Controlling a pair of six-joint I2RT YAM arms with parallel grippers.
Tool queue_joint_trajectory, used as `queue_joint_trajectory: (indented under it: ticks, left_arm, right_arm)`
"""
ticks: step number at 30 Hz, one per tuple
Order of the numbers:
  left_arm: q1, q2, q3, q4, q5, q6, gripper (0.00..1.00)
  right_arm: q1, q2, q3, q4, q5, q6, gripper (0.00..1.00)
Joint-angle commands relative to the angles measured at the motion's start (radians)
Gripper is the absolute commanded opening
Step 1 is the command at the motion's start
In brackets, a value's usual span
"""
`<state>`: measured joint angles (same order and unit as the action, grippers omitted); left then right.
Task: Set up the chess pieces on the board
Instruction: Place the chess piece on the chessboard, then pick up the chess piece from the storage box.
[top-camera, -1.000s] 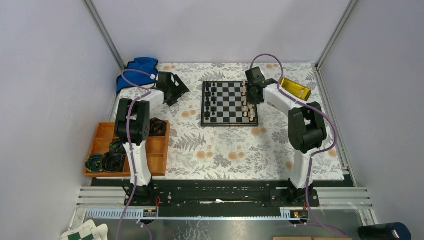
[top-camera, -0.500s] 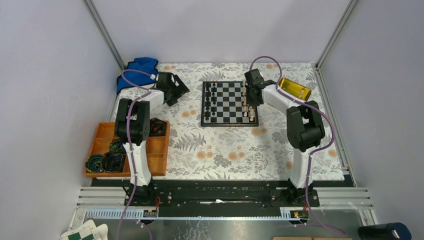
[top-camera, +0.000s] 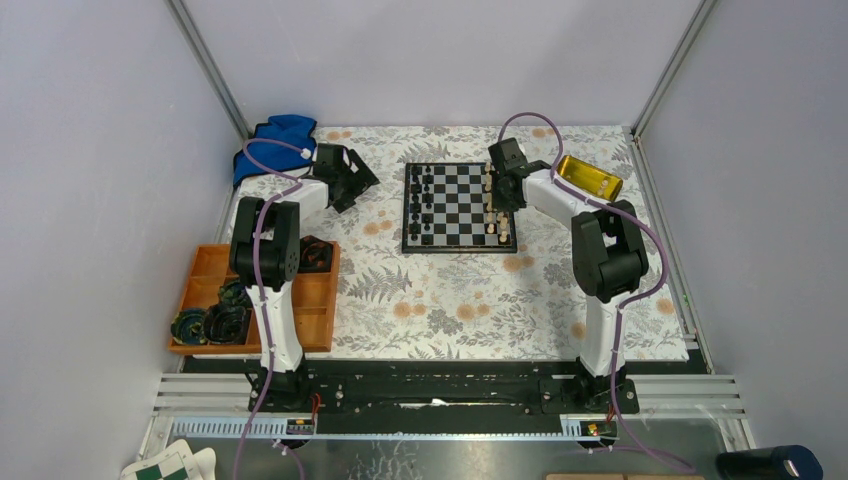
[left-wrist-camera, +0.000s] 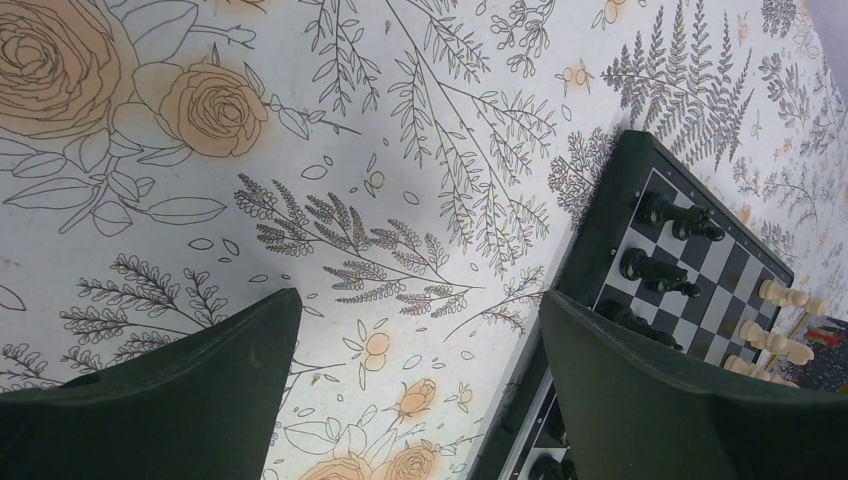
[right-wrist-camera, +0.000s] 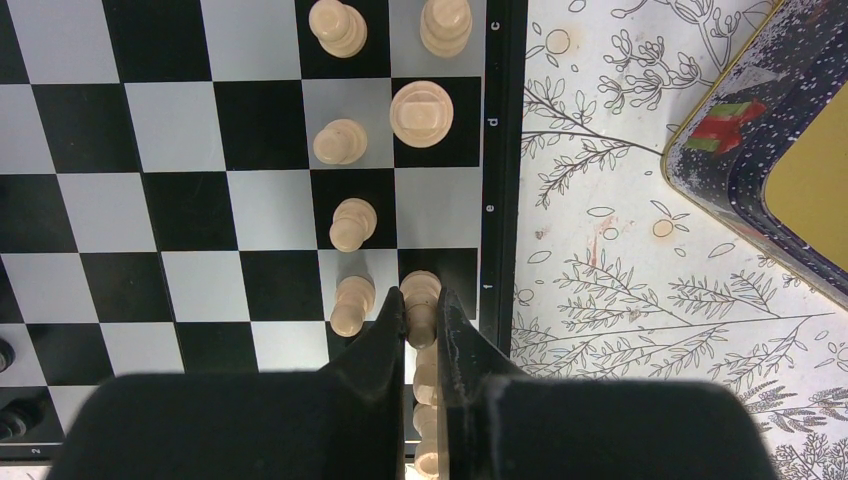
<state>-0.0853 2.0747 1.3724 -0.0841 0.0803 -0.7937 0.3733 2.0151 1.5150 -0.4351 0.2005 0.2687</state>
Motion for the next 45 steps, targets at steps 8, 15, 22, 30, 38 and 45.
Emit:
queue_joint_trajectory:
  ticks: [8,15,22,30,38,45]
  left_arm:
    - [-0.005,0.048,-0.044,-0.1,-0.046,0.033,0.99]
    - [-0.007,0.048,-0.044,-0.1,-0.044,0.033,0.99]
    - [-0.006,0.048,-0.045,-0.1,-0.04,0.03,0.99]
    - [-0.007,0.047,-0.047,-0.098,-0.039,0.03,0.99]
    - [-0.007,0.047,-0.048,-0.097,-0.038,0.031,0.99]
    - [-0.007,0.05,-0.042,-0.098,-0.037,0.037,0.99]
  right_arm:
    - [0.004,-0.005,-0.004,0.008,0.028,-0.021,0.24]
    - [0.006,-0.019,0.016,-0.01,0.027,-0.025,0.36]
    - [0.005,-0.046,0.049,-0.027,0.033,-0.028,0.41]
    - [-0.044,-0.089,0.172,-0.058,0.095,-0.029,0.57]
    - [-0.257,-0.086,0.236,-0.056,0.097,0.018,0.59]
    - [-0.442,-0.041,0.234,-0.043,0.102,0.056,0.63]
